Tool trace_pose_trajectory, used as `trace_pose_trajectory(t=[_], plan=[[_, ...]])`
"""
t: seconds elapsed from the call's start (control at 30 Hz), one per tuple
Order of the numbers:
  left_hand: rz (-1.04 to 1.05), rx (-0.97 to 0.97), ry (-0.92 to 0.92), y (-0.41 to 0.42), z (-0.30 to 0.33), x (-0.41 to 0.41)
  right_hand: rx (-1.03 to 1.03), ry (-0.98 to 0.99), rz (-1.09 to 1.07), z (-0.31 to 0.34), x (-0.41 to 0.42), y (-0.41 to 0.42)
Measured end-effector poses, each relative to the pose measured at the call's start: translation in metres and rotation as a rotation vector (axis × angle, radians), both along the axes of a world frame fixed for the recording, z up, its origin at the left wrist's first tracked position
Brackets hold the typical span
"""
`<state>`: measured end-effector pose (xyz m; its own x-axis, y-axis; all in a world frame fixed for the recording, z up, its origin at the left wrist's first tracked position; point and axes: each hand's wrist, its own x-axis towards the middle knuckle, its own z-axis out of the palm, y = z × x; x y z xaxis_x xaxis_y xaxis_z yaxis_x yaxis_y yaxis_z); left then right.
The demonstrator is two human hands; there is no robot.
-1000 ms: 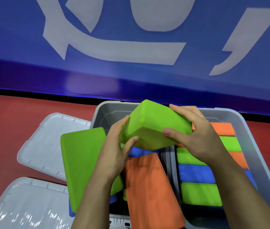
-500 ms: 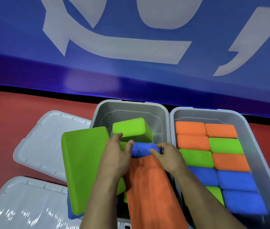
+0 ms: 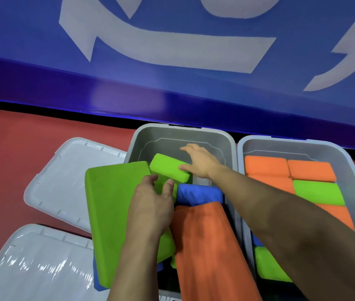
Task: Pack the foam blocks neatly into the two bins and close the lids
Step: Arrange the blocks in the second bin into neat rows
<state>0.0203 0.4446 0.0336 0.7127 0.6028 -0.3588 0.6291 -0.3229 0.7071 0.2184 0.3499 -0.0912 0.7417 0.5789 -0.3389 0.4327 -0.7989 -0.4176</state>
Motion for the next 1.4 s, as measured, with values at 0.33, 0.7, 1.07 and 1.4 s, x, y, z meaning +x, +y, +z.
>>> trace_pose_trajectory(t=[0.33, 0.7, 1.07, 1.4], plan=[[0.029, -0.04, 0.014, 0.006, -0.005, 0.0, -0.076, -0.022, -0.039, -0.049, -0.002, 0.05], [-0.01, -0.049, 0.031, 0.005, -0.003, -0.001, -0.132, -0.097, 0.226, -0.016, 0.027, 0.003], [-0.005, -0.036, 0.032, 0.007, -0.005, -0.002, -0.171, 0.142, 0.303, -0.046, 0.015, -0.057], [-0.032, -0.023, 0.039, 0.007, -0.005, -0.004, -0.096, 0.017, 0.305, -0.022, -0.019, -0.055]])
